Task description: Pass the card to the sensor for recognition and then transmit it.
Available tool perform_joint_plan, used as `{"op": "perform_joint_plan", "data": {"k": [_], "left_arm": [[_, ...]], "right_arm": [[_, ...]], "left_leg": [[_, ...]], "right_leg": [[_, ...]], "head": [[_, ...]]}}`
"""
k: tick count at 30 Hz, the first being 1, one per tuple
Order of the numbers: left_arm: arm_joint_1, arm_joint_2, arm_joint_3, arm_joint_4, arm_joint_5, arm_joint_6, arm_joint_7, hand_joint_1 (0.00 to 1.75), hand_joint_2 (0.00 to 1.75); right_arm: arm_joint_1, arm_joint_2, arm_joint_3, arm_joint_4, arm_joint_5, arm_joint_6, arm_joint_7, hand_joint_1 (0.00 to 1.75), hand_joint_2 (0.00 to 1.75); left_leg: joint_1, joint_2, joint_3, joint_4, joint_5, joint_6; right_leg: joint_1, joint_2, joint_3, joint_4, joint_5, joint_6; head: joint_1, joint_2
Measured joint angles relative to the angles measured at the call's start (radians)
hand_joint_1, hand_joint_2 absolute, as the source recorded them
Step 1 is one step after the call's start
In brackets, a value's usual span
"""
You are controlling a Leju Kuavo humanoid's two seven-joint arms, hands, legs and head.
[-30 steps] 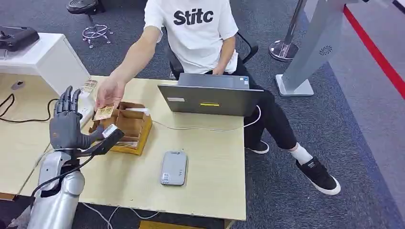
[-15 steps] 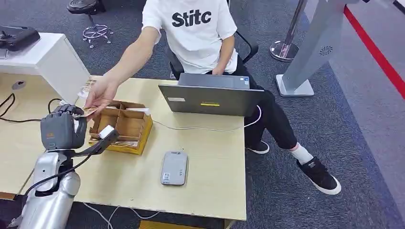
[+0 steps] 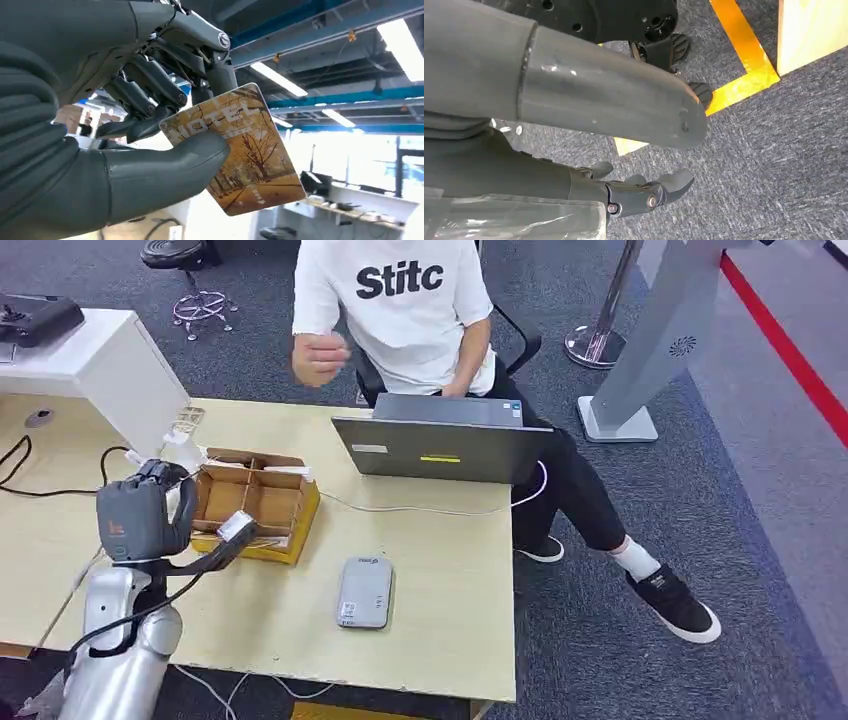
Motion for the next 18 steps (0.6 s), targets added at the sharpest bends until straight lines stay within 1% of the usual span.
{"op": "perform_joint_plan", "data": {"k": [2, 5, 6, 9, 11, 15, 17, 18], "left_arm": [[0.001, -0.025, -0.03, -0.01, -0.007, -0.017, -0.015, 1.75, 1.75], [-0.001, -0.049, -0.107, -0.012, -0.036, -0.088, -0.016, 1.75, 1.75], [-0.001, -0.054, -0.137, -0.012, -0.045, -0.102, -0.013, 1.75, 1.75], [-0.002, -0.071, -0.194, -0.012, -0.055, -0.114, -0.003, 1.75, 1.75], [-0.005, -0.074, -0.21, -0.012, -0.052, -0.126, -0.004, 1.75, 1.75], [-0.012, -0.075, -0.281, -0.005, -0.04, -0.258, -0.036, 1.75, 1.75], [-0.015, -0.08, -0.336, 0.025, -0.047, -0.32, -0.032, 1.75, 1.75], [-0.016, -0.083, -0.356, 0.042, -0.05, -0.338, -0.023, 1.75, 1.75]], "right_arm": [[0.0, 0.002, 0.0, 0.0, 0.006, -0.003, 0.002, 0.0, 0.0], [-0.001, 0.004, 0.0, 0.0, 0.016, 0.001, 0.003, 0.0, 0.0], [-0.001, 0.004, -0.001, 0.0, 0.016, 0.002, 0.003, 0.0, 0.0], [-0.001, 0.004, -0.001, 0.0, 0.018, 0.002, 0.003, 0.0, 0.0], [0.0, 0.004, -0.001, 0.0, 0.018, 0.002, 0.003, 0.0, 0.0], [-0.001, 0.004, -0.002, 0.0, 0.033, 0.008, 0.003, 0.0, 0.0], [-0.003, 0.005, -0.003, 0.0, 0.04, 0.014, 0.003, 0.0, 0.0], [-0.004, 0.005, -0.003, 0.0, 0.042, 0.014, 0.003, 0.0, 0.0]], "left_leg": [[0.0, 0.0, 0.0, 0.0, 0.0, 0.0], [0.0, 0.0, 0.0, 0.0, 0.0, 0.0], [0.0, 0.0, 0.0, 0.0, 0.0, 0.0], [0.0, 0.0, 0.0, 0.0, 0.0, 0.0], [0.0, 0.0, 0.0, 0.0, 0.0, 0.0], [0.0, 0.0, 0.0, 0.0, 0.0, 0.0], [0.0, 0.0, 0.0, 0.0, 0.0, 0.0], [0.0, 0.0, 0.0, 0.0, 0.0, 0.0]], "right_leg": [[0.0, 0.0, 0.0, 0.0, 0.0, 0.001], [0.0, 0.0, 0.0, 0.0, 0.001, 0.001], [0.0, 0.0, 0.0, 0.0, 0.001, 0.001], [0.0, 0.001, 0.0, 0.0, 0.001, 0.001], [0.0, 0.001, 0.0, 0.0, 0.001, 0.001], [0.0, 0.0, 0.0, 0.0, 0.001, 0.001], [0.0, 0.0, 0.0, 0.0, 0.001, 0.001], [0.0, 0.001, 0.0, 0.0, 0.001, 0.001]], "head": [[0.0, 0.0], [0.0, 0.0], [0.0, 0.0], [0.0, 0.0], [0.0, 0.0], [-0.001, 0.0], [0.0, 0.0], [0.0, 0.0]]}}
